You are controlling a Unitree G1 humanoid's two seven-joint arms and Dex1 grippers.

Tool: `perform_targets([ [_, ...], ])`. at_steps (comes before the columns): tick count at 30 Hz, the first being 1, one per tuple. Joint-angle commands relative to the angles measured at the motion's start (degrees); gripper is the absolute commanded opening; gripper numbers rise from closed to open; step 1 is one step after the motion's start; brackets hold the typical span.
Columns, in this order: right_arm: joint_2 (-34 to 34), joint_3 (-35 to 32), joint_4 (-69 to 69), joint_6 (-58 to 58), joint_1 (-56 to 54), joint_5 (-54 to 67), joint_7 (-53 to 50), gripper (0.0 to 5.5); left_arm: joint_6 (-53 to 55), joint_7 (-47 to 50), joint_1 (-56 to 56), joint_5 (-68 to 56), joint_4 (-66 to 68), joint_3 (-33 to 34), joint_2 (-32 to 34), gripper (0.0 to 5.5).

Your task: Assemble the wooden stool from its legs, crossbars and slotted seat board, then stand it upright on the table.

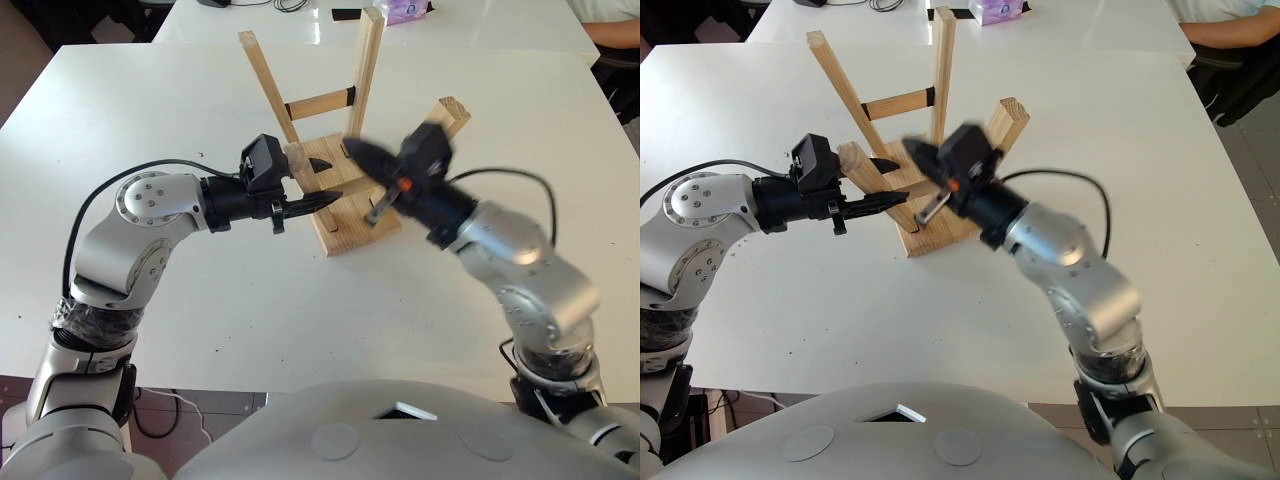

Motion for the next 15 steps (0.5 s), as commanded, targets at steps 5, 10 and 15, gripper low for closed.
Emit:
perform_targets([
  [5, -18.1, -23.6, 15.6, -3.7, 3.2, -4.4, 3.1, 0.0, -0.2, -8.4, 3.4, 2.8, 6.2, -1.2, 6.6, 2.04],
  [10, -13.9, -19.9, 21.6, -4.0, 6.0, -5.2, 3.4, 0.0, -3.9, -14.2, 3.9, 1.7, 8.9, 0.1, 8.3, 2.04],
  [15, -2.8, -0.3, 3.3, 2.9, 9.2, 8.6, 5.1, 0.0, -4.9, -14.3, 1.9, 2.5, 11.4, -1.5, 6.6, 2.04],
])
